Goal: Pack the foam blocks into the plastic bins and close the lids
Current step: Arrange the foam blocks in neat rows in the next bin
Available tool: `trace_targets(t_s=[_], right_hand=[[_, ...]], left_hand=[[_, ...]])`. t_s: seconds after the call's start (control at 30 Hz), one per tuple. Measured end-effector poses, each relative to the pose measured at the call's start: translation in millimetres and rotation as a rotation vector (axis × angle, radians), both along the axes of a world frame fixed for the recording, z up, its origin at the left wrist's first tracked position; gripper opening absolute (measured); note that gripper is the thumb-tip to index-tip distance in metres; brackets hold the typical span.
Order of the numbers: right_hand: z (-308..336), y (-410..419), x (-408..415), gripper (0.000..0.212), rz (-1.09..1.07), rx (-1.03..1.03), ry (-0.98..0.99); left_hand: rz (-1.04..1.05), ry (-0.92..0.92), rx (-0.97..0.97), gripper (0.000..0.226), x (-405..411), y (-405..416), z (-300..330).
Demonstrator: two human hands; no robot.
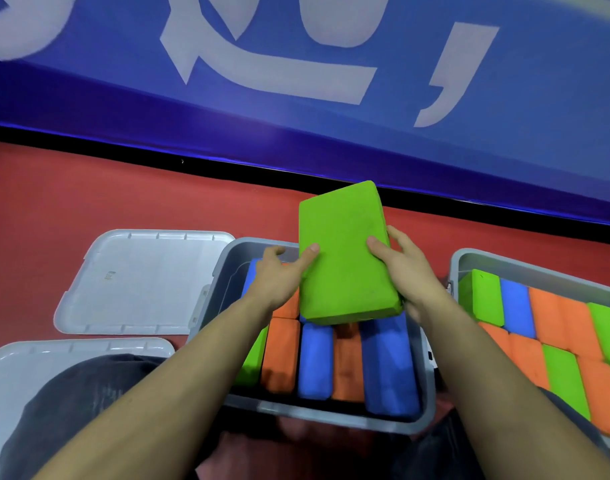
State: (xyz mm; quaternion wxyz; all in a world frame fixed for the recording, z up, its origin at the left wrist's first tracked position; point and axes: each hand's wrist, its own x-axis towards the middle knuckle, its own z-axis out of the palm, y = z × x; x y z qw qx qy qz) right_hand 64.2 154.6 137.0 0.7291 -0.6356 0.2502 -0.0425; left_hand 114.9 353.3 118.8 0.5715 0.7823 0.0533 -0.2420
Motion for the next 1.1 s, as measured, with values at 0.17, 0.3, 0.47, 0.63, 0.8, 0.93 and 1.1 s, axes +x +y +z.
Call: trace_targets(t_s=[0.17,0.3,0.47,0.63,0.8,0.93,1.1], right_hand=[[-4,18,10,0.033,0.05,0.191,-0.023],[-31,31,15,0.036,0.141,0.073,0.047],[-71,17,10,0.068,0.237,-0.515,0.287],[-102,-4,-12,0.088,0.315,-0.772,0.55],[-122,-17,-28,0.106,0.282,-0.834,0.757],[-132,-22,-35,0.115,0.312,-0.804,0.807],[-151,-25,-46,0.12,0.444,-0.91,0.852]], left_hand=[[0.028,0.218,-0.195,0.1,14,21,-15],[0.066,0.191,-0.217,0.091,8,33,-24],[0.146,0.066,0.013,0.103,14,68,-66],[0.201,0.034,0.158,0.068,13,90,-72],[0.166,0.022,0.381,0.08,19,95,-87],[0.14,-0.038,0.602,0.093,19,87,-89],[-0.018,-0.087,0.671,0.107,18,65,-80]])
